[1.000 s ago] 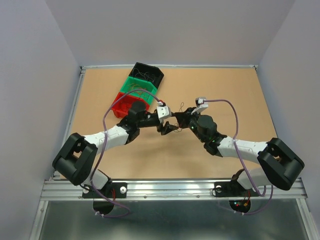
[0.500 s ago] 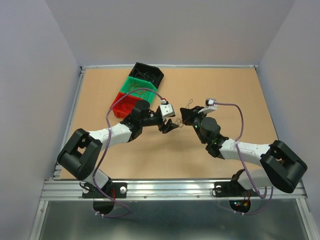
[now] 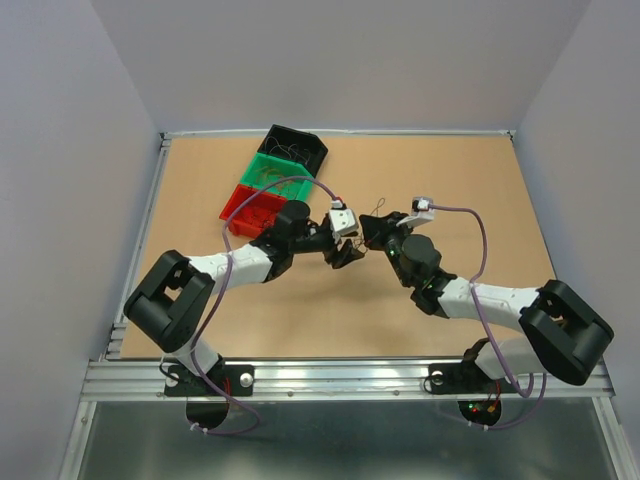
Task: Untangle the cables
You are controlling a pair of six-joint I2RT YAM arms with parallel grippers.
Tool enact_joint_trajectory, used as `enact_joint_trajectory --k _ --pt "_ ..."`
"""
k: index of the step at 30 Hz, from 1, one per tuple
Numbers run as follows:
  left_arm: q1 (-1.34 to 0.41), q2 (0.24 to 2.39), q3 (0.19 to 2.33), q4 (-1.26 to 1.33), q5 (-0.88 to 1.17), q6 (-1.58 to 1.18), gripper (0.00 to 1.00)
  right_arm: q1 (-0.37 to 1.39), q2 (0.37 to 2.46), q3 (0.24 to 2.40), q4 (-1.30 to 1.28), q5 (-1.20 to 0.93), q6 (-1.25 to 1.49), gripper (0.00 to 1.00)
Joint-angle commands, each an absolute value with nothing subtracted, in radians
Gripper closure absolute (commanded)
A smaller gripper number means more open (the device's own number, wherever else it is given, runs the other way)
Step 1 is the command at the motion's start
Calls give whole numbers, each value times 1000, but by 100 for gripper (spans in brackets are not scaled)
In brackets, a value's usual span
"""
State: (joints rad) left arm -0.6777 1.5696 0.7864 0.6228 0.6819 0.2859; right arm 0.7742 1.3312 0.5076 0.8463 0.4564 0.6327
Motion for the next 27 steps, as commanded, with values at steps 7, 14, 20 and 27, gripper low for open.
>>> enact_joint_trajectory --k 7,14,20,27 --pt "-709 1583 862 681 624 262 71 795 1353 511 930 460 637 99" --pt "-674 1562 862 684 560 215 100 796 1356 508 933 485 604 58" --pt "-560 1583 890 681 632 114 100 795 1324 473 931 595 624 19" --pt "-417 1598 963 654 684 54 100 795 1252 422 930 722 644 18"
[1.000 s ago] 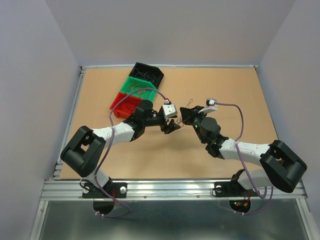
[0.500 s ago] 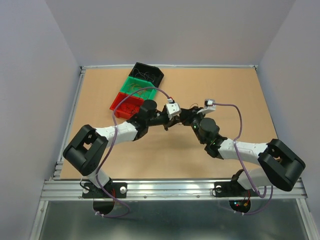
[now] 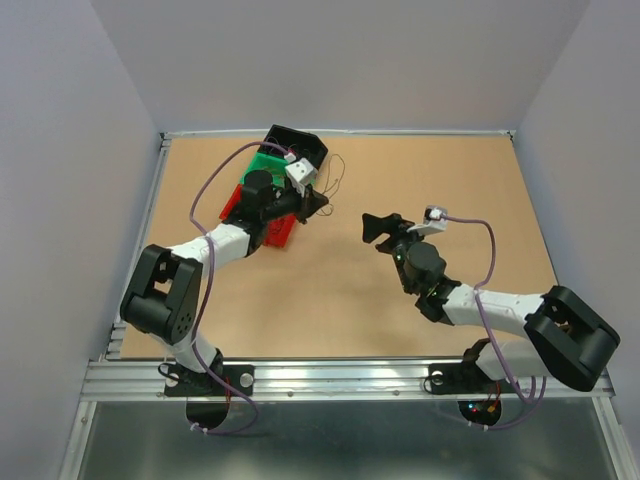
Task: Untangle the cables
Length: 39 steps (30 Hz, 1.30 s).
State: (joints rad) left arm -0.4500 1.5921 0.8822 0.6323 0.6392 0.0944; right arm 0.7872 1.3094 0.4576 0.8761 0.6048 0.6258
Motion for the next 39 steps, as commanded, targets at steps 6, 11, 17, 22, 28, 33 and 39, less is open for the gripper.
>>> enact_joint_trajectory --k 6,11,17,22,28,33,39 --pt "-327 1745 1216 499 655 132 100 795 1229 411 930 727 643 19" --pt "-316 1974 1584 159 510 368 100 795 1224 411 930 712 623 19" --pt "-307 2221 2113 -248 312 668 100 795 1226 413 930 693 611 19" --pt "-307 2374 2295 -420 209 908 100 795 1229 414 930 692 607 19" --pt "-299 2442 2226 -494 17 1091 100 793 1221 413 930 673 601 19" --pt "-276 2453 2201 -557 -38 1147 100 795 1227 416 930 664 601 19" --pt "-268 2396 2178 -618 35 1173 100 795 1230 416 930 658 594 19"
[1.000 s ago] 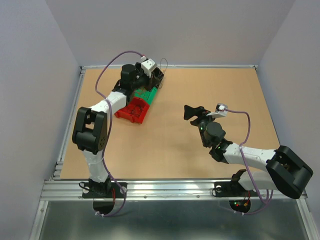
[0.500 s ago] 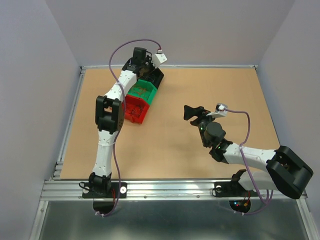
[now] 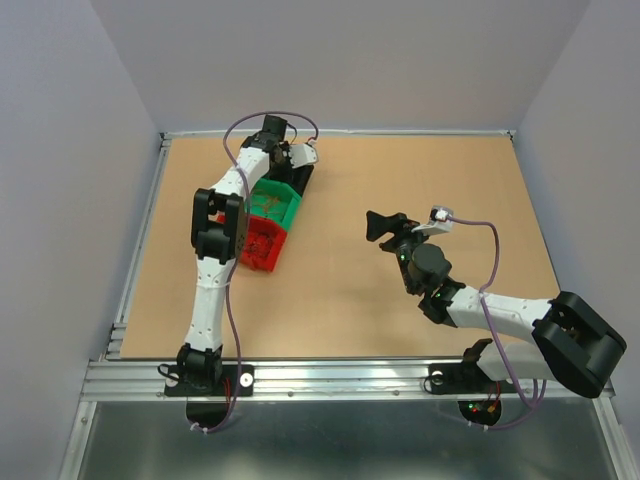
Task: Untangle the cables
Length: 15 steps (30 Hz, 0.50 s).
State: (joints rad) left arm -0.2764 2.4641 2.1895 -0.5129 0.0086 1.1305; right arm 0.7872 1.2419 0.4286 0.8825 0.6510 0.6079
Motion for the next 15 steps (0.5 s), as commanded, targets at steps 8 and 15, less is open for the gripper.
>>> enact_joint_trajectory --k 8,15 --pt "-301 2241 2050 -652 124 1123 100 795 1232 416 930 644 595 20" --pt "-299 2114 1999 -618 114 1115 100 795 1227 416 930 641 595 20"
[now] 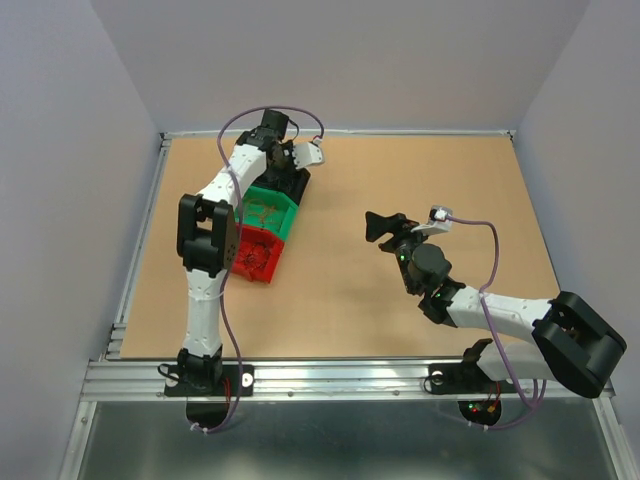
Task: Untangle the cables
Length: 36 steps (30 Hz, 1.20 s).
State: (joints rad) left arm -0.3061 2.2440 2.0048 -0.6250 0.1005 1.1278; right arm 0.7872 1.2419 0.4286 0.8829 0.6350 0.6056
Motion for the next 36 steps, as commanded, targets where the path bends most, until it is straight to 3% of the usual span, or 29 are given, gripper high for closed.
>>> enact_joint_trajectory --k 1,11,21,29,36 --pt "-299 2096 1999 -621 112 1117 100 793 1224 413 930 641 595 20" --pt "-296 2052 2008 -793 84 1209 100 795 1200 402 930 626 594 20" --pt "-287 2140 2115 -928 42 1310 100 793 1210 405 930 614 588 20" --pt "-269 2296 2203 -902 -100 1373 100 795 1223 410 930 609 583 20" --pt "-247 2365 2165 -694 -106 1335 100 795 1230 411 930 595 583 20"
